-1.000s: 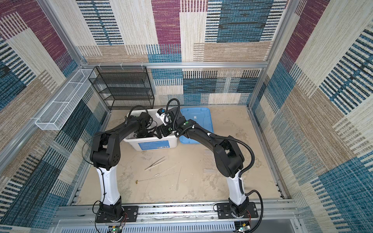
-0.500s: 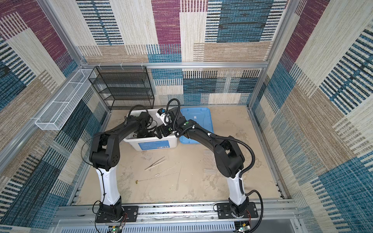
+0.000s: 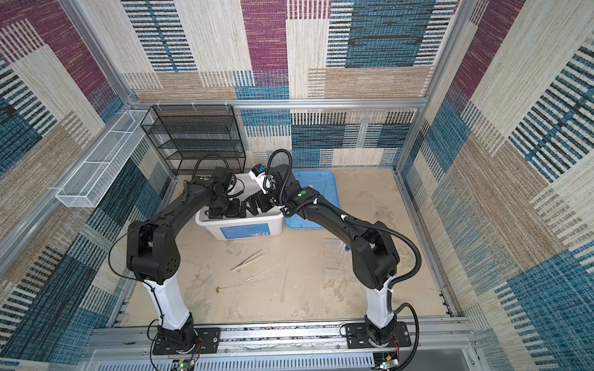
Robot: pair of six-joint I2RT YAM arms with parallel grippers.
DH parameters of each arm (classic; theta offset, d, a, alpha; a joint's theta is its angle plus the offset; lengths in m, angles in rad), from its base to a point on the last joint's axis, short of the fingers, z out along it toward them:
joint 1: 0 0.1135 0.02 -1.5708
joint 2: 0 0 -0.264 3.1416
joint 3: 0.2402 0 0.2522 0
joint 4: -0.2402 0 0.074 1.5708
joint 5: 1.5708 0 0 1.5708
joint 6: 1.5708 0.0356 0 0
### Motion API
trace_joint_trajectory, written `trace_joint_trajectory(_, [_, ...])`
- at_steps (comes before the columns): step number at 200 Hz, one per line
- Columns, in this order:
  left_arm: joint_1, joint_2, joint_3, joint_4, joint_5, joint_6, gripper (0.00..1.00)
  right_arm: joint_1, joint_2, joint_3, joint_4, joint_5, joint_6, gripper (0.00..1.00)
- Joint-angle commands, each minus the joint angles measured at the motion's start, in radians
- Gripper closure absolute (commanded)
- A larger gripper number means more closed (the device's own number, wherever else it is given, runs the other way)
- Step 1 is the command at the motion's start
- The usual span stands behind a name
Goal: Organize the chemistry lab equipment
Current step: 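Raise the left gripper out of the bin toward the table, then lower the left gripper onto the thin metal rod and close it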
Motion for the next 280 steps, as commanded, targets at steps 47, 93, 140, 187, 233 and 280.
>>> trace_joint_trajectory(47, [-0.001, -0.191, 0.041, -0.033, -0.006, 0.046, 0.01, 0.000, -0.176, -0.059, 0.057, 0.033, -0.029, 0.01])
trace_joint_trajectory(93, [-0.002, -0.358, 0.012, 0.022, 0.159, 0.275, 0.01, 0.000, -0.354, -0.218, 0.074, 0.024, -0.101, 0.01])
trace_joint_trajectory(140, [-0.047, -0.477, -0.124, 0.032, 0.318, 0.529, 0.00, 0.000, -0.534, -0.420, 0.058, 0.022, -0.181, 0.01])
trace_joint_trajectory(187, [-0.232, -0.573, -0.316, 0.074, 0.164, 0.705, 0.00, 0.000, -0.679, -0.627, 0.109, -0.001, -0.157, 0.01])
trace_joint_trajectory(233, [-0.419, -0.602, -0.498, 0.106, 0.059, 0.667, 0.05, 0.000, -0.810, -0.804, 0.130, 0.001, -0.128, 0.01])
trace_joint_trajectory(280, [-0.545, -0.545, -0.678, 0.151, -0.027, 0.659, 0.11, 0.000, -0.929, -0.964, 0.162, 0.010, -0.103, 0.00])
